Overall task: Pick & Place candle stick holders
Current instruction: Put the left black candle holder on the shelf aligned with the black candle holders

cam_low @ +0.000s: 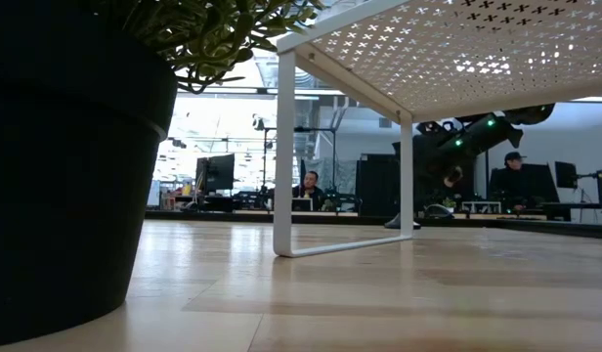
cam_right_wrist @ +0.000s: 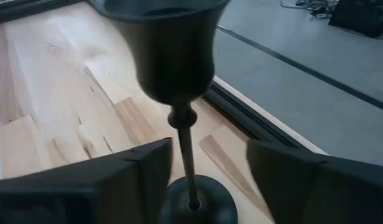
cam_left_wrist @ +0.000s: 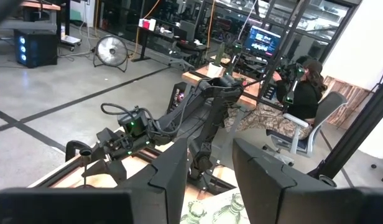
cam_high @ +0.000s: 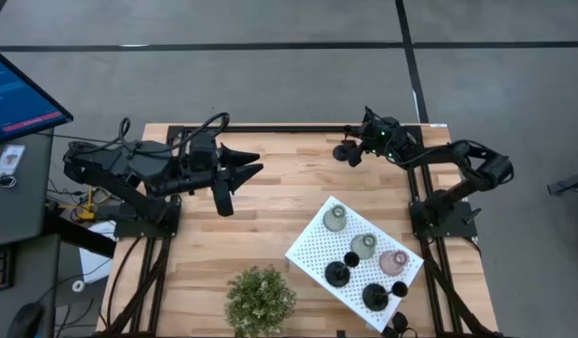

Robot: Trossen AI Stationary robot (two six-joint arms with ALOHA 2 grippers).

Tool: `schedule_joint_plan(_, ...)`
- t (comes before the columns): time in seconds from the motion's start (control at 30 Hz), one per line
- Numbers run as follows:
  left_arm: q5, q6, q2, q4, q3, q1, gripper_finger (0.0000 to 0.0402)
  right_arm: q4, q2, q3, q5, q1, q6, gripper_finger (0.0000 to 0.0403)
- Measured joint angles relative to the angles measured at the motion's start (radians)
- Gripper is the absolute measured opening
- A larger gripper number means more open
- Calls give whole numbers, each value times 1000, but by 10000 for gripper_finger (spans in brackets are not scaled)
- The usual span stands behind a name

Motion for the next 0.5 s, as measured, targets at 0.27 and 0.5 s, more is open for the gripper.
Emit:
schedule_joint_plan(0.27,0,0,0,0,0,0,127,-42,-24,0,18,12,-32,17)
schedule_joint_plan(0.5,0,0,5,0,0,0,127,-167,-109,0,35,13,-30,8)
